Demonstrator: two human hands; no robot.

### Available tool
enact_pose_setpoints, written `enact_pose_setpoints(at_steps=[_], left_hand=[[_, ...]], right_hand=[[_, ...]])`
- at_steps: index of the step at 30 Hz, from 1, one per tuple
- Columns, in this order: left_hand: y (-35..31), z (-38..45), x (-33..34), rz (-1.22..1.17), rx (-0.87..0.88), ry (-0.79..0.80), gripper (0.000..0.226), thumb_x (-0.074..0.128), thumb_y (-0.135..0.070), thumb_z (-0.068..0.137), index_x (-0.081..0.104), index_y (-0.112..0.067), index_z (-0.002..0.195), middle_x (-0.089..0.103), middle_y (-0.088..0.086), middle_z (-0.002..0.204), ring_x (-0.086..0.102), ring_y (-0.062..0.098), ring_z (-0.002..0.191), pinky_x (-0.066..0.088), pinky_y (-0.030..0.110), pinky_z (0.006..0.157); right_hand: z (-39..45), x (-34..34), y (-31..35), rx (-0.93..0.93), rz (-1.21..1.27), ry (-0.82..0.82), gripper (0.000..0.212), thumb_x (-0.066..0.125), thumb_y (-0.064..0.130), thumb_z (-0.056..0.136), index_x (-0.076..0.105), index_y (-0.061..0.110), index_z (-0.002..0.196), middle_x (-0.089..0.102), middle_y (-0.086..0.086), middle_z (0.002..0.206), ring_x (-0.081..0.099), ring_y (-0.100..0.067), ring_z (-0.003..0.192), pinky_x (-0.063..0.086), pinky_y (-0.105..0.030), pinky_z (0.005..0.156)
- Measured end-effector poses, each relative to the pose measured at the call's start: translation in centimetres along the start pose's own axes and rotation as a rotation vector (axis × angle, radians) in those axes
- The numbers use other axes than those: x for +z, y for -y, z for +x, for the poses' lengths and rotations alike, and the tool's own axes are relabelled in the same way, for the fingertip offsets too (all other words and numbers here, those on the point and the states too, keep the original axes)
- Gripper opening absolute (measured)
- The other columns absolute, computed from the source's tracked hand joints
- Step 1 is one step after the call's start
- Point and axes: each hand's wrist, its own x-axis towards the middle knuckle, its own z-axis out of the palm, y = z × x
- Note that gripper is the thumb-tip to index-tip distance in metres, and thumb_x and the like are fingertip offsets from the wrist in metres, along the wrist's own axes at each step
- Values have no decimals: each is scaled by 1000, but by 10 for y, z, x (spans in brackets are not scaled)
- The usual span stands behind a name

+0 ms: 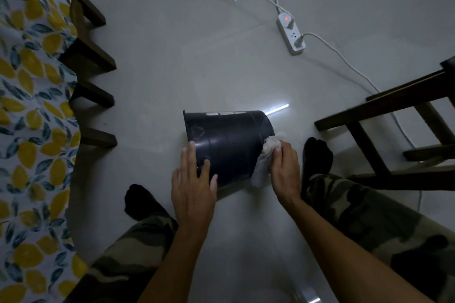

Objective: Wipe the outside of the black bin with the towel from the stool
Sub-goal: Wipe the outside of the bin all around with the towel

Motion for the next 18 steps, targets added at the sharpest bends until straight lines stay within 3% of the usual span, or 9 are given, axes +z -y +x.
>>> enact_pose_setpoints(at_steps=[3, 5, 6, 8, 10, 13, 16, 18], left_hand=[[-10, 4, -2, 10, 74, 49, 40, 73, -39, 90, 73, -11, 118, 49, 17, 152, 44, 30, 142, 37, 48, 111], [-14, 9, -7, 17, 72, 98, 46, 79, -40, 85, 71, -11, 119, 67, 15, 127, 63, 30, 116, 44, 46, 102], [-16, 12, -10, 17, 71, 114, 52, 80, -42, 82, 68, -11, 123, 70, 13, 117, 65, 29, 105, 46, 44, 96], [-15, 19, -13, 46, 83, 140, 69, 81, -49, 79, 59, -12, 133, 67, 11, 117, 62, 28, 103, 45, 42, 92], [-11, 28, -11, 88, 114, 142, 94, 83, -58, 71, 48, -12, 145, 59, 13, 128, 57, 28, 111, 43, 42, 94], [3, 46, -6, 59, 116, 194, 139, 86, -73, 49, 28, -6, 156, 36, 19, 156, 36, 35, 142, 29, 49, 114], [16, 64, 1, 82, 55, 402, 164, 70, -92, 45, -5, -3, 160, -7, 21, 168, -7, 36, 156, 3, 53, 123], [17, 70, 10, 109, 49, 498, 166, 66, -96, 45, -11, -3, 159, -13, 20, 168, -13, 37, 155, 2, 53, 124]], right_hand=[[-4, -5, 17, -126, 11, -33, 40, 32, 42, 107, 56, 19, 129, 59, -3, 123, 54, -14, 110, 48, -28, 96], [-6, -6, 28, -204, -37, 3, 46, 28, 48, 106, 55, 21, 131, 58, -1, 128, 51, -9, 114, 41, -17, 97], [-7, -7, 33, -252, -72, 23, 47, 27, 48, 106, 55, 21, 133, 57, -1, 130, 50, -9, 116, 38, -13, 98], [-12, -7, 38, -387, -139, 59, 48, 27, 45, 108, 56, 17, 134, 57, -6, 134, 51, -12, 119, 41, -20, 102], [-21, -4, 39, -516, -184, 121, 50, 25, 44, 109, 57, 16, 135, 56, -9, 134, 54, -16, 119, 47, -33, 103], [-29, 8, 27, -585, -295, 260, 42, 33, 44, 109, 55, 23, 137, 50, -9, 141, 52, -22, 125, 47, -43, 105], [-41, 25, 10, -598, -551, 366, 57, 28, 58, 106, 31, 32, 158, 25, -14, 167, 22, -32, 155, 19, -49, 125], [-46, 35, 6, -578, -618, 372, 66, 22, 63, 105, 16, 34, 163, 13, -14, 171, 8, -31, 159, 9, -49, 126]])
